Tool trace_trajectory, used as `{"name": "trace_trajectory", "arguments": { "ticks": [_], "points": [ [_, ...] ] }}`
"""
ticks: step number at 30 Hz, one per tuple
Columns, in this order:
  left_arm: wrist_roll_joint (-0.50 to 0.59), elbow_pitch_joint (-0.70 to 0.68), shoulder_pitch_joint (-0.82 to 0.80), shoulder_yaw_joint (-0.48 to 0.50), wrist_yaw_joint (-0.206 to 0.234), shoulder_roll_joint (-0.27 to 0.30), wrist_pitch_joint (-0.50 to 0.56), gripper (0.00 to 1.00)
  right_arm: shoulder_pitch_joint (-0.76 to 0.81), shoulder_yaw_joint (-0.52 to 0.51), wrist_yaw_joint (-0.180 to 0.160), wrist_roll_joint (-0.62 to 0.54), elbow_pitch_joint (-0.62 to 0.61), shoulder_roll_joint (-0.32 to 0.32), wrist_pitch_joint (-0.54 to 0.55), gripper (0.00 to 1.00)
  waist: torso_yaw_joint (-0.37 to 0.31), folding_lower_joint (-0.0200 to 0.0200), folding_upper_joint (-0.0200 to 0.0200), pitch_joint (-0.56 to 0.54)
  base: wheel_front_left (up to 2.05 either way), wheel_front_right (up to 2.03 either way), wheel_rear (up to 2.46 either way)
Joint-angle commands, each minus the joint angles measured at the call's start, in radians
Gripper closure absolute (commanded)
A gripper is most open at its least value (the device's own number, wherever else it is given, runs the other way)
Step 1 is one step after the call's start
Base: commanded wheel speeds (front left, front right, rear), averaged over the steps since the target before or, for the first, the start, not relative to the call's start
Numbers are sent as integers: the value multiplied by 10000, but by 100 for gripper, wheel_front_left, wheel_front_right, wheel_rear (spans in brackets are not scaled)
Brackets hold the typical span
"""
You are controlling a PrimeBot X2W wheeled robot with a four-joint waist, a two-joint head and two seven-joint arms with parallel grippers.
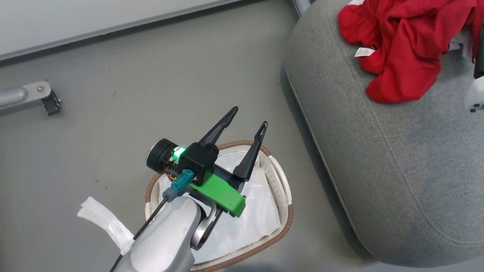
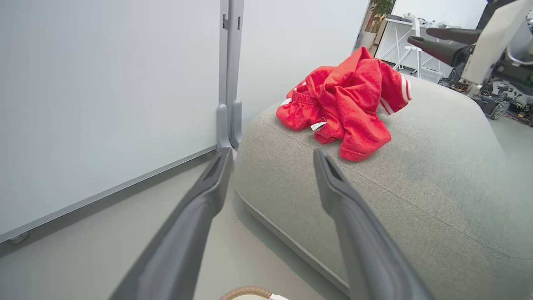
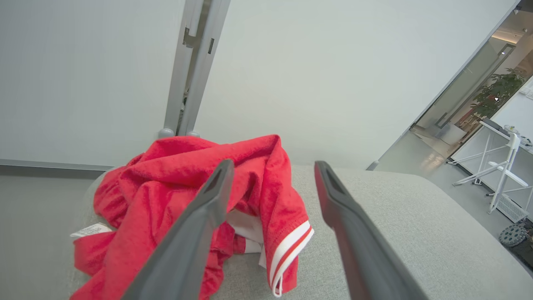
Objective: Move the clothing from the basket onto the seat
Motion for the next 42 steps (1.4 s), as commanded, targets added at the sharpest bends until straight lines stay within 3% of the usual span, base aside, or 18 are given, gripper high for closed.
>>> {"name": "trace_trajectory", "arguments": {
  "ticks": [1, 7, 14, 23, 33, 42],
  "points": [
    [-87, -55, 279, 205, 77, -48, -3, 0, 28, 70, -14, 78, -28, -27, -47, 0, 419, 1, 105, -840, 0, 0, 0],
    [-196, -61, 1073, 1260, 222, -179, 0, 0, 323, 325, -14, 255, -133, 364, -47, 0, 1005, 1, 105, -1570, 0, 0, 0],
    [-56, 21, 1946, 2580, 330, -209, 1, 0, 1163, 600, -14, 167, -928, 1309, -47, 0, 1607, 1, 105, -2130, 0, 0, 0],
    [434, -315, 3293, 4413, 521, -209, 1, 0, 2919, 1263, -14, 706, -2094, 2532, -46, 0, 1901, 1, 105, -2571, 0, 0, 0],
    [678, -614, 4816, 5639, 335, -346, 2, 0, 4997, 1708, -14, 1782, -2717, 2852, -46, 0, 2005, 1, 105, -2954, 0, 0, 0],
    [741, -673, 5301, 6002, 235, -414, 2, 0, 6174, 2066, -14, 2535, -3151, 2853, -46, 0, 2107, 1, 105, -3160, 0, 0, 0]
  ]
}}
